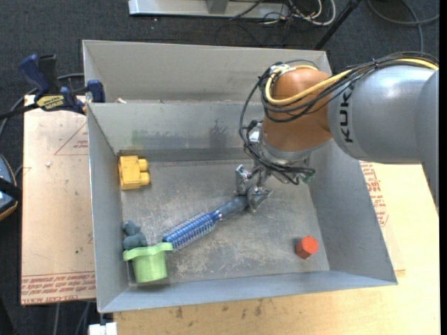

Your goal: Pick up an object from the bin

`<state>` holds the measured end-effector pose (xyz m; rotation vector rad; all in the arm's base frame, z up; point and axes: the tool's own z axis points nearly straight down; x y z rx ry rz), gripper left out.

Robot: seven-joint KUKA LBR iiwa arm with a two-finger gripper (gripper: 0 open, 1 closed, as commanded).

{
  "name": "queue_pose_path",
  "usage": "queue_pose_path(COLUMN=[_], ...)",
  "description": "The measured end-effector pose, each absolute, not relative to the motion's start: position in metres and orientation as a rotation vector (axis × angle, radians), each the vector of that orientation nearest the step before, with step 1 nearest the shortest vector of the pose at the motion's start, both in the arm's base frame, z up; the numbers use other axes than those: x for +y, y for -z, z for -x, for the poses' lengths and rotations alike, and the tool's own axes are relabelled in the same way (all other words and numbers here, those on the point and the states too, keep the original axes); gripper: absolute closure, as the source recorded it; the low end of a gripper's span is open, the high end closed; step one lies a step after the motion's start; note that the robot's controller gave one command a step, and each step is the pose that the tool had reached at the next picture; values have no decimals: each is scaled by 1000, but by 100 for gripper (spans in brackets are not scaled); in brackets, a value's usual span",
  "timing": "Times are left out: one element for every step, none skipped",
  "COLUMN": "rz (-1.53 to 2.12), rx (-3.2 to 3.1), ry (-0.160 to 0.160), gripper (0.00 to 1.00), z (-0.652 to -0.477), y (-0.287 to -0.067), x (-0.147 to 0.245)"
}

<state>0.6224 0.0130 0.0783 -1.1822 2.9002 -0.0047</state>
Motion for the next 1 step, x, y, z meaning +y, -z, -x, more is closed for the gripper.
queue_pose_path(rz=[1506], rx=[2745], ry=[6], gripper=[100], z=[-630], y=[-235], x=[11])
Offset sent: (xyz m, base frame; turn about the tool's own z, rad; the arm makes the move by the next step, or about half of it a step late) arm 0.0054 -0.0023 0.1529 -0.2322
